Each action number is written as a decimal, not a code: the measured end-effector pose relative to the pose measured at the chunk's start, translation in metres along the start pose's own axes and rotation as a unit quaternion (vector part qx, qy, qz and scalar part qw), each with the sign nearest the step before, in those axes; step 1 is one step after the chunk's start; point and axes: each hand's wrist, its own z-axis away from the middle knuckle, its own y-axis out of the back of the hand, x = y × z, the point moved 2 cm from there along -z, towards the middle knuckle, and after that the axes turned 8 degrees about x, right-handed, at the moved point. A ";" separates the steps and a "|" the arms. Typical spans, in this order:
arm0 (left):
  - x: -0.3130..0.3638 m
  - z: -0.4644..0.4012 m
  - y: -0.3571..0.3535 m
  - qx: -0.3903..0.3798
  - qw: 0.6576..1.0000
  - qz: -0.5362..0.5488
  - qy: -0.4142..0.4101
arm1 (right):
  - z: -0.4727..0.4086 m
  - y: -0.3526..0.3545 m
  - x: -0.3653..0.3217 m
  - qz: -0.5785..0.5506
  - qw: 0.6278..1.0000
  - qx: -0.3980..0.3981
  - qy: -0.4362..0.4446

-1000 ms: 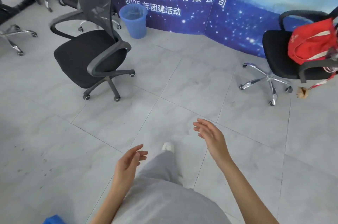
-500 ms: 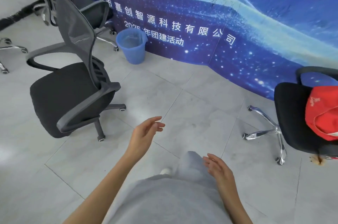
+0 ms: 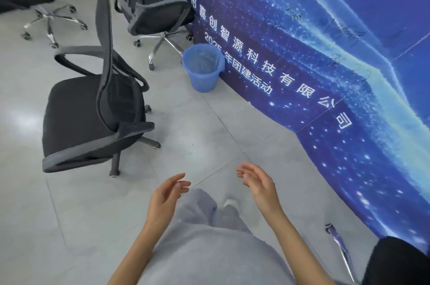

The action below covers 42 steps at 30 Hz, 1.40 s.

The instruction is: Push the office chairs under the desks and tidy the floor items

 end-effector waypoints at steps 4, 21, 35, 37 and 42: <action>0.021 -0.031 -0.021 0.080 0.996 0.029 0.037 | -0.079 -0.008 -0.041 0.033 0.996 -0.082 0.018; 0.200 -0.328 0.015 0.328 0.939 -0.062 -0.081 | -0.400 -0.192 -0.233 0.195 0.913 -0.316 0.170; 0.172 -0.402 0.073 0.505 0.732 -0.303 0.342 | -0.476 -0.473 -0.323 0.327 0.401 -0.552 0.654; 0.173 -0.401 0.070 0.513 0.726 -0.300 0.346 | -0.479 -0.491 -0.319 0.340 0.319 -0.571 0.676; 0.176 -0.399 0.063 0.495 0.722 -0.287 0.389 | -0.471 -0.511 -0.312 0.397 0.193 -0.597 0.670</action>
